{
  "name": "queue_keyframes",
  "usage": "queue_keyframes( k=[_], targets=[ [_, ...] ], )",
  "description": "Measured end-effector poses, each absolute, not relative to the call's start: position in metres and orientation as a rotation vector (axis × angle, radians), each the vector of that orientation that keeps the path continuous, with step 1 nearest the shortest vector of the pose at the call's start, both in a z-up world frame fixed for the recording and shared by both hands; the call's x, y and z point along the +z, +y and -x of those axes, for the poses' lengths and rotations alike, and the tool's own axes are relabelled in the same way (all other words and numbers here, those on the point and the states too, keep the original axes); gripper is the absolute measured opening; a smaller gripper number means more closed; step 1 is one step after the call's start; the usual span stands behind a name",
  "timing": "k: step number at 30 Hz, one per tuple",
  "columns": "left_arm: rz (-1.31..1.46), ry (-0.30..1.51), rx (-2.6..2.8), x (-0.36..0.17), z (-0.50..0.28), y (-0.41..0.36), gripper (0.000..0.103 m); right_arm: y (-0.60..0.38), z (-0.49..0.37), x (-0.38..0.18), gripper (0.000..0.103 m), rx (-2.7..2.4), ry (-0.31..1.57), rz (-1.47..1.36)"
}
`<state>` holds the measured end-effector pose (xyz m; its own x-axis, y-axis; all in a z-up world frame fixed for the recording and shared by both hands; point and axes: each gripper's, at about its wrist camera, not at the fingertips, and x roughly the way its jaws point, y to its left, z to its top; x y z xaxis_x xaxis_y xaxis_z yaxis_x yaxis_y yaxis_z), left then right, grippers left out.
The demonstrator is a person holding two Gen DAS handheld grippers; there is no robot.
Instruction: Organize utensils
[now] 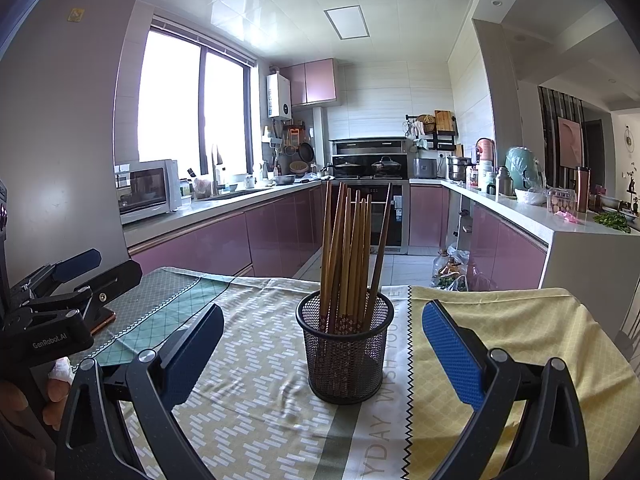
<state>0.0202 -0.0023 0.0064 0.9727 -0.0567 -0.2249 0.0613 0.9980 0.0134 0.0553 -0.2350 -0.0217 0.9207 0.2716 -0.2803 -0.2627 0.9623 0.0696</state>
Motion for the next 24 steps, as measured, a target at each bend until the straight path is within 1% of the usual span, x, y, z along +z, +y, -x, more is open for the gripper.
queue_keyframes(
  k=[24],
  targets=[
    [-0.021, 0.225, -0.058, 0.0047, -0.0203, -0.0025, 0.097, -0.2339, -0.0548, -0.0214, 0.096, 0.278, 0.29, -0.033]
  ],
)
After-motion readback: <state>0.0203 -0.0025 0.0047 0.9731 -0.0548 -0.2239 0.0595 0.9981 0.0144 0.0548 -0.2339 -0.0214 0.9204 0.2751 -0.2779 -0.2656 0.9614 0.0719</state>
